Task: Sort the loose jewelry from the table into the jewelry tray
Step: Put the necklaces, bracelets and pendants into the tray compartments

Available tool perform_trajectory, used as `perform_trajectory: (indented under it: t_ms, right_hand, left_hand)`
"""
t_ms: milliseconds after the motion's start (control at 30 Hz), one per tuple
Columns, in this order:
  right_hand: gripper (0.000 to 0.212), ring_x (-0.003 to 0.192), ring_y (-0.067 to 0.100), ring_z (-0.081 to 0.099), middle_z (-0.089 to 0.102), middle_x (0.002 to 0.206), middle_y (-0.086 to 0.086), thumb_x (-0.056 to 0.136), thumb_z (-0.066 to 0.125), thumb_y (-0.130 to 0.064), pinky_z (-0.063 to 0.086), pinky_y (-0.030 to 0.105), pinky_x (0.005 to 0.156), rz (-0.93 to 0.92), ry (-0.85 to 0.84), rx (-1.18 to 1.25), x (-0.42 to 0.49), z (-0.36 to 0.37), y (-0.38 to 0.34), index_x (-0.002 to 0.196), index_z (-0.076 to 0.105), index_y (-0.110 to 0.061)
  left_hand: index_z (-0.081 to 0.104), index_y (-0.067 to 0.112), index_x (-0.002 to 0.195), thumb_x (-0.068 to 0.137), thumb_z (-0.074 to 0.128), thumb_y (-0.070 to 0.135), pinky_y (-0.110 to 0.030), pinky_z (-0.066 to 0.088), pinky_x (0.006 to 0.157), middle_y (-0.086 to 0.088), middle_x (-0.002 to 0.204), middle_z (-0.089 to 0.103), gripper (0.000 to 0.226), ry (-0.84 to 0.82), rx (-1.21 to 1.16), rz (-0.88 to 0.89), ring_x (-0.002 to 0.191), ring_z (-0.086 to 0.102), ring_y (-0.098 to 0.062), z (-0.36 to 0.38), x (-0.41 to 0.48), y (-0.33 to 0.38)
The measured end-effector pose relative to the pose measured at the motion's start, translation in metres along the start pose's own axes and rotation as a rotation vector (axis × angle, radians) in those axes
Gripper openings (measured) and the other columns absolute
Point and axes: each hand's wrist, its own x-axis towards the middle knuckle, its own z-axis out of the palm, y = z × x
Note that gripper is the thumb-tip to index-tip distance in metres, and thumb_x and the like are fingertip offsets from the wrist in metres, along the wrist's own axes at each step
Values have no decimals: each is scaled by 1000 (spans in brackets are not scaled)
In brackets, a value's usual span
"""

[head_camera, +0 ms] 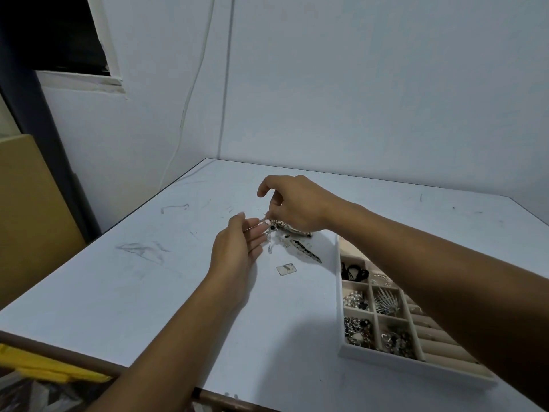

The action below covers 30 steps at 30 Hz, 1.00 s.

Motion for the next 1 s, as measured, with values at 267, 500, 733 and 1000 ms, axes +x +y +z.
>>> perform_trajectory:
  t_ms: [267,500,733,1000]
  right_hand:
    - [31,76,3,57,65,85,-8,91,60,-16,40,17,61,-11,27,3,-9,-8,-1,121,55,-20]
    - [31,84,13,62,67,90,-5,90,63,-18,46,26,71,-1,51,2,-16,-16,3,120,55,-21]
    - [31,75,6,60,67,88,-6,90,62,-17,44,20,64,30,63,22,-31,-22,13,120,57,-21]
    - [28,72,2,63,68,83,-7,90,59,-15,52,24,71,14,102,53,-62,-32,24,117,58,-21]
  left_hand:
    - [65,8,102,99,40,38,-38,50,93,-10,100,74,39,-81,-67,-97,99,68,-25,13,-11,-4]
    - [64,9,104,98,40,40,-37,51,88,-12,101,74,40,-193,-128,-169,102,68,-28,21,-15,-6]
    - [62,5,114,99,38,41,-36,50,93,-16,112,70,45,-298,-101,-205,104,68,-30,29,-20,-5]
    - [64,5,108,98,37,41,-37,48,97,-14,108,71,46,-396,-87,-233,106,67,-28,51,-35,-7]
